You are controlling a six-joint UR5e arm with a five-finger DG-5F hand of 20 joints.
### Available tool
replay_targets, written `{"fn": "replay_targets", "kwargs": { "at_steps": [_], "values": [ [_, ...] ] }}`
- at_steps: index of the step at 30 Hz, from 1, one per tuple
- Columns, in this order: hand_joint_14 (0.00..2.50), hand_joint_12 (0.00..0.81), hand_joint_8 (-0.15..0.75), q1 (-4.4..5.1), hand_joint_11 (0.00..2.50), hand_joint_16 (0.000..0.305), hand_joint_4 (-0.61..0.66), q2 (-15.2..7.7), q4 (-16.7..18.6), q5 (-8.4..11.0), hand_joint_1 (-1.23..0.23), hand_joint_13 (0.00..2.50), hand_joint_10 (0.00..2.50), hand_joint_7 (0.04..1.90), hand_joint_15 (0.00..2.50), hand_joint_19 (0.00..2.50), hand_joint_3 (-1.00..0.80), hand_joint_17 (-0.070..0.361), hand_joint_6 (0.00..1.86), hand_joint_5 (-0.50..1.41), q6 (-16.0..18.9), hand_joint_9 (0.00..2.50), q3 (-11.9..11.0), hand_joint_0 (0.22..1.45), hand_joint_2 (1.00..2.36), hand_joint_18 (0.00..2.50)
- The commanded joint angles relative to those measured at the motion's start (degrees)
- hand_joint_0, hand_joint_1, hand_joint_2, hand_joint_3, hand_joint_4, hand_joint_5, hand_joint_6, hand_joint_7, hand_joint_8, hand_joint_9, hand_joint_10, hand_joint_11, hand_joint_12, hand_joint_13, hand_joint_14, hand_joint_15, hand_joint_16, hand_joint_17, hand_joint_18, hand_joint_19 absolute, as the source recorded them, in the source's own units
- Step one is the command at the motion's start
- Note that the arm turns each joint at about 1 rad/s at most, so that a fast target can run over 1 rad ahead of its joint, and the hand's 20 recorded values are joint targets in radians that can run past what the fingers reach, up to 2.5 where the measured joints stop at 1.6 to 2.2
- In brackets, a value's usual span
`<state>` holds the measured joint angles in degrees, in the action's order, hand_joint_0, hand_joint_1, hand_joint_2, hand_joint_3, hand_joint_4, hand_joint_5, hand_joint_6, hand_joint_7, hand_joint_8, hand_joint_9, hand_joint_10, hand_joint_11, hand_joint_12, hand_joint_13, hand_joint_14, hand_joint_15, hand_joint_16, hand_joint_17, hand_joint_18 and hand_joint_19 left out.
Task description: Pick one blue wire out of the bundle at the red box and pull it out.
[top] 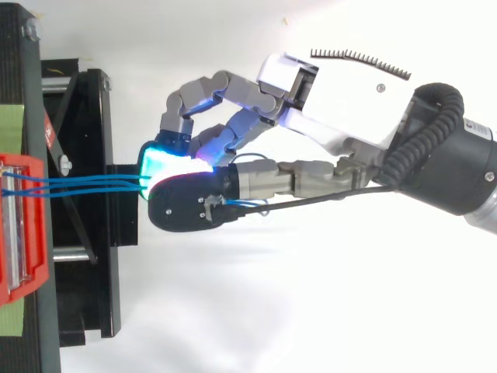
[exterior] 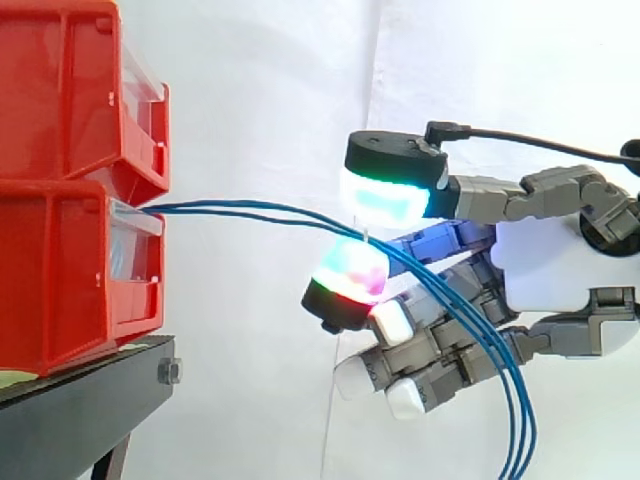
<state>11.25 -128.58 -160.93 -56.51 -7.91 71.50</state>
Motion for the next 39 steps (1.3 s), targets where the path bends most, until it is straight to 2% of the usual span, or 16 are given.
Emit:
{"fn": "replay_targets", "kwargs": {
  "at_steps": [1,9,13,19,26,32,37,39],
  "values": [
    [0.01,0.461,0.409,0.0,0.61,0.06,0.26,0.0,0.0,-0.01,-0.57,0.81,0.01,1.11,0.36,0.44,-0.32,0.134,0.87,-0.14,0.0,1.1,0.0,0.57,1.01,0.74],
    [0.01,0.472,0.418,0.0,0.64,0.062,0.28,0.2,0.0,-0.01,-0.73,0.82,0.01,1.08,0.36,0.41,-0.25,0.14,0.89,-0.15,0.0,1.06,0.0,0.57,1.01,0.79],
    [0.01,0.46,0.395,0.0,0.63,0.06,0.28,0.2,0.0,-0.01,-0.76,0.81,0.01,1.06,0.36,0.42,-0.32,0.135,0.9,-0.16,0.0,1.03,0.0,0.57,1.01,0.77],
    [0.01,0.458,0.398,0.0,0.64,0.06,0.28,0.2,0.0,0.08,-0.77,0.81,0.02,1.04,0.36,0.42,-0.4,0.136,0.9,-0.16,0.0,1.02,0.0,0.56,1.01,0.77],
    [0.01,0.465,0.401,0.0,0.62,0.061,0.27,0.2,0.1,0.17,-0.71,0.8,0.01,1.02,0.35,0.42,-0.41,0.138,0.89,-0.16,-0.3,1.03,0.0,0.54,1.01,0.77],
    [0.01,0.456,0.4,0.09,0.63,0.059,0.26,0.2,0.1,0.17,-0.7,0.8,0.01,1.07,0.36,0.43,-0.31,0.134,0.89,-0.16,-0.3,1.03,0.0,0.58,1.01,0.77],
    [0.01,0.458,0.398,0.09,0.64,0.06,0.24,0.2,0.1,0.17,-0.78,0.81,0.01,1.12,0.36,0.41,-0.21,0.134,0.89,-0.16,-0.1,1.02,0.0,0.6,1.02,0.78],
    [0.01,0.457,0.393,0.09,0.65,0.06,0.21,0.2,0.0,0.17,-0.81,0.81,0.01,1.08,0.36,0.4,-0.2,0.135,0.91,-0.16,-0.1,0.99,0.0,0.61,1.02,0.78]
  ]
}}
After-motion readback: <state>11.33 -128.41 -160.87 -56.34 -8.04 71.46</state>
